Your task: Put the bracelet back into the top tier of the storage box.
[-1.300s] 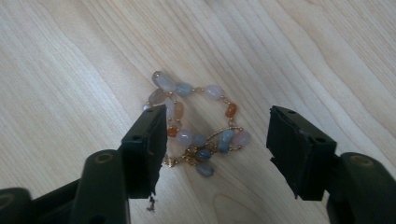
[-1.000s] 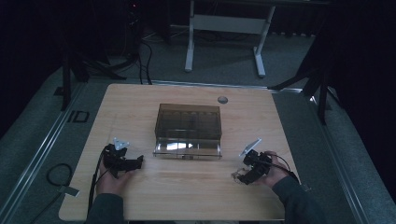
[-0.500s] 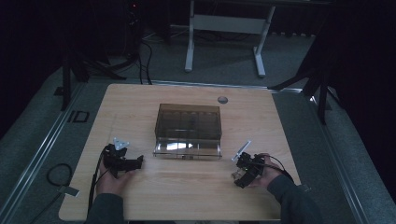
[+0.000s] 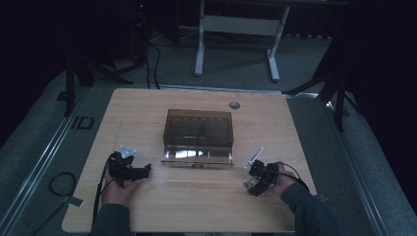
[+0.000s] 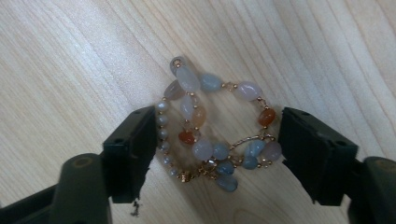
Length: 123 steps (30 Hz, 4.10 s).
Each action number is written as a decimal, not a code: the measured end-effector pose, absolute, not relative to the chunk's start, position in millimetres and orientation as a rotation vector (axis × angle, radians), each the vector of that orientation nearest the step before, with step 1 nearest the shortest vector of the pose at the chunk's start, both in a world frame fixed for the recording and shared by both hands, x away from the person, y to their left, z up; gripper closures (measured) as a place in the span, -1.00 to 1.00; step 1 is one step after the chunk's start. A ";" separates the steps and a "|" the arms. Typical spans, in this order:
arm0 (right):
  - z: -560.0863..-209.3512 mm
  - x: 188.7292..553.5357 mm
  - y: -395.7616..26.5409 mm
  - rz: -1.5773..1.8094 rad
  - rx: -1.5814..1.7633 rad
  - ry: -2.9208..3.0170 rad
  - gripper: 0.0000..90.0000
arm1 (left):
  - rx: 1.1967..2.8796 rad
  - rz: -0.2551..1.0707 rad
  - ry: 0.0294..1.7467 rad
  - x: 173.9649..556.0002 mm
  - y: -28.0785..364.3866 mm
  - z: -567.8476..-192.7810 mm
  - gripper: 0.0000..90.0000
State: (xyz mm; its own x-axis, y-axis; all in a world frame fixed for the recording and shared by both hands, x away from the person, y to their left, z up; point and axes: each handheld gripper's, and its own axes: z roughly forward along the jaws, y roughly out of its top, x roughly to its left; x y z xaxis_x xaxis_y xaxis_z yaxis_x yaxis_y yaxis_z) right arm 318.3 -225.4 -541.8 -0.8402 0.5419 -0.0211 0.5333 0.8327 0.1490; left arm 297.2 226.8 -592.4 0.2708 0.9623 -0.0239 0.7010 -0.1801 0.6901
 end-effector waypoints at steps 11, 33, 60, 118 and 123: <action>-537.5 319.1 -226.1 0.205 0.874 2.944 0.21 | 1.954 0.571 1.495 297.2 226.8 -592.4 -0.95; -523.8 323.5 -231.8 0.205 0.927 2.956 0.88 | 1.954 0.571 1.495 297.2 226.8 -592.4 -0.95; -469.6 329.1 -219.9 0.160 0.796 2.965 0.88 | 1.954 0.571 1.495 297.3 226.8 -592.4 -0.95; -388.0 340.8 -185.0 0.132 0.595 2.943 0.88 | 1.956 0.569 1.497 297.3 226.8 -592.1 -0.95; -384.9 343.0 -182.8 0.126 0.589 2.949 0.88 | 1.954 0.569 1.497 297.3 226.7 -592.2 -0.95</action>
State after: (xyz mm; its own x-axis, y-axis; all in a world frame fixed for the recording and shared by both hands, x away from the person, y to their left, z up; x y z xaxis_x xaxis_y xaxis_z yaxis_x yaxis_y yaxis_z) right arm 343.0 -182.8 -384.9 -0.9151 0.3873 -0.1122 0.3763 0.9203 0.1073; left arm 297.3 226.7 -592.2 0.2700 0.9625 -0.0258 0.7026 -0.1786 0.6888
